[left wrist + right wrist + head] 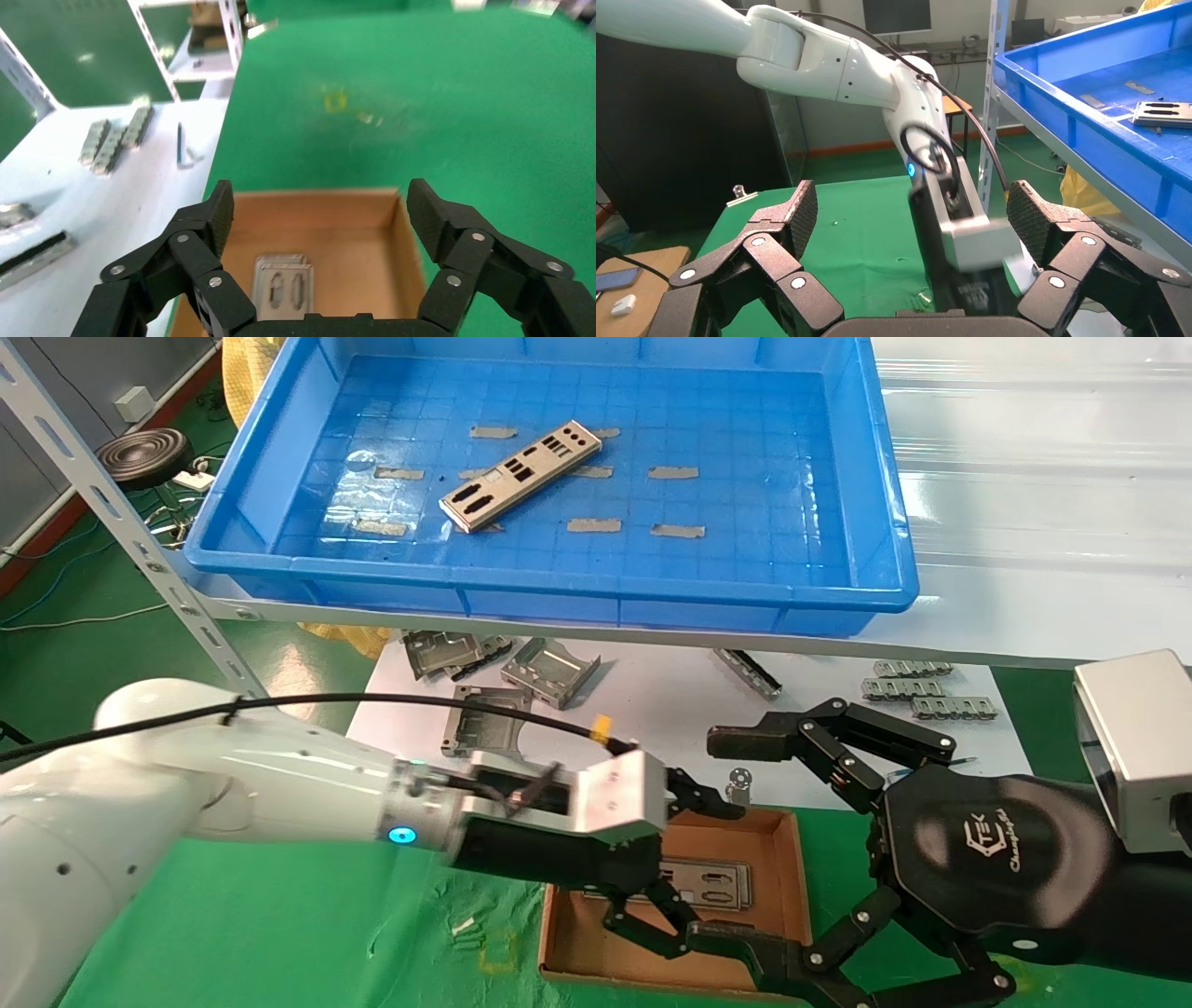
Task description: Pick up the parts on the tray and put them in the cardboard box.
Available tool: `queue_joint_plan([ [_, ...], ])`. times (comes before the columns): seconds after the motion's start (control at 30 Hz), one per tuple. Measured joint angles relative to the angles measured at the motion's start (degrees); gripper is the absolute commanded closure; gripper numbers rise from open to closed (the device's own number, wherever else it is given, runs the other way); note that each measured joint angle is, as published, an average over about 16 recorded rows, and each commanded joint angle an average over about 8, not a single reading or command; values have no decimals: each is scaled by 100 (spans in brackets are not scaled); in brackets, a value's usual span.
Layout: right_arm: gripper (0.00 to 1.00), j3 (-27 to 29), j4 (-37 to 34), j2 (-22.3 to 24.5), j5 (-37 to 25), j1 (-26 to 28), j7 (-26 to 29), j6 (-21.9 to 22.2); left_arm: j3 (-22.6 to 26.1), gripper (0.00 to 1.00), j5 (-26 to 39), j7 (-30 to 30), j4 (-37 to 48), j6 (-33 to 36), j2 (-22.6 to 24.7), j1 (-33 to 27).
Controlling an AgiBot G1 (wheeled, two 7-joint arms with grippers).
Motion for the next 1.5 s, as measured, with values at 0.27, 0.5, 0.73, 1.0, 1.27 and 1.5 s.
queue_joint_plan([
  [0.27, 0, 0, -1, 0, 0, -1, 0, 1, -87, 0, -213, -38, 162, 329, -60, 13],
  [0.5, 0, 0, -1, 0, 0, -1, -1, 1, -257, 0, -216, -167, -45, 327, -207, 118],
  [0.73, 0, 0, -1, 0, 0, 0, -1, 1, -661, 0, -256, -465, -509, 369, -562, 365],
  [1.0, 0, 0, -2, 0, 1, 0, -1, 0, -1277, 0, -325, -913, -1202, 451, -1102, 738],
  [1.27, 0, -1, -2, 0, 1, 0, -1, 0, -1898, 0, -395, -1365, -1901, 533, -1648, 1114],
  [1.5, 0, -1, -2, 0, 1, 0, -1, 1, -2442, 0, -456, -1760, -2513, 605, -2124, 1444],
])
